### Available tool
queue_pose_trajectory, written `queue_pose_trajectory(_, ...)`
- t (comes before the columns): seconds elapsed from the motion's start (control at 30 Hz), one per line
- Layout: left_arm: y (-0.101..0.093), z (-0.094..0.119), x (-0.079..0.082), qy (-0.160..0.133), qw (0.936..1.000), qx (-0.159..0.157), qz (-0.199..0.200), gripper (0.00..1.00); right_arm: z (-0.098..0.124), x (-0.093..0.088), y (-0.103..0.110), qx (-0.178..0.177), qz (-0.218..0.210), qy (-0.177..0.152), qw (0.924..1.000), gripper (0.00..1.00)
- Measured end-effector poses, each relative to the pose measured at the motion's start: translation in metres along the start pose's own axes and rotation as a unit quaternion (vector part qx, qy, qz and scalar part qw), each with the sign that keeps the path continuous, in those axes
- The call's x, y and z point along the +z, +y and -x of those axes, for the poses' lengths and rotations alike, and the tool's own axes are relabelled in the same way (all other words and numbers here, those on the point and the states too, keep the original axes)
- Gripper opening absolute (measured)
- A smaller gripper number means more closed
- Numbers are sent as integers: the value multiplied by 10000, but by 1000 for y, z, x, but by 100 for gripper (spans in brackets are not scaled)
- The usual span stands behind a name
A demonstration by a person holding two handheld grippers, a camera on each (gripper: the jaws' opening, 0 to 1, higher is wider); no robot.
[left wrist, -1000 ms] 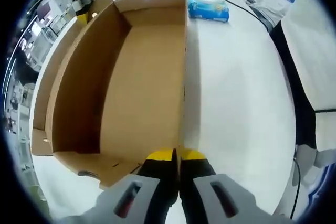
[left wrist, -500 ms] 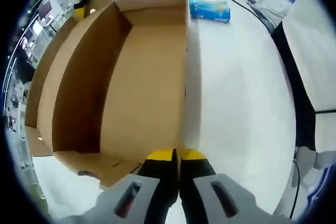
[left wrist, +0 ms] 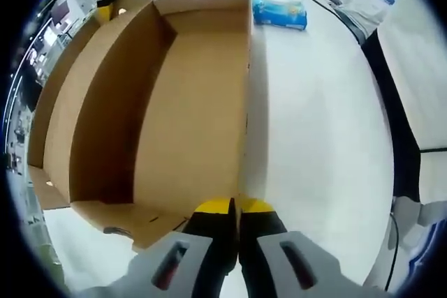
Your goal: Operate the shoe box by opening the lid, removing the specified soft item, and placing it in the target area until the item is outside and the box remains undamaged.
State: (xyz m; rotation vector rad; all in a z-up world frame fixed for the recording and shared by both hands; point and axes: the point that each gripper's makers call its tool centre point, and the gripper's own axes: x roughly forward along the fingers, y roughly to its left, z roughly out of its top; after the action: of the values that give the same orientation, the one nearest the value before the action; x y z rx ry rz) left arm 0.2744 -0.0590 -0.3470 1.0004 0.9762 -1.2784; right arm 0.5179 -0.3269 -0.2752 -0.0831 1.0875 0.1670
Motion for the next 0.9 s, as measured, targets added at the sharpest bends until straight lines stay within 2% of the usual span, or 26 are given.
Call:
queue_pose_trajectory(0.23, 0, 0, 0, 11, 10000, -35, 65, 0, 7, 3, 0, -58, 117, 6, 9999, 0)
queue_pose_trajectory(0.73, -1, 1, 0, 6, 10000, -11, 67, 0, 21, 3, 1, -76, 57, -275, 9996, 0)
queue_pose_trajectory(0.9, -2, 1, 0, 42, 9999, -32, 89, 0, 22, -1, -2, -147, 97, -199, 9996, 0)
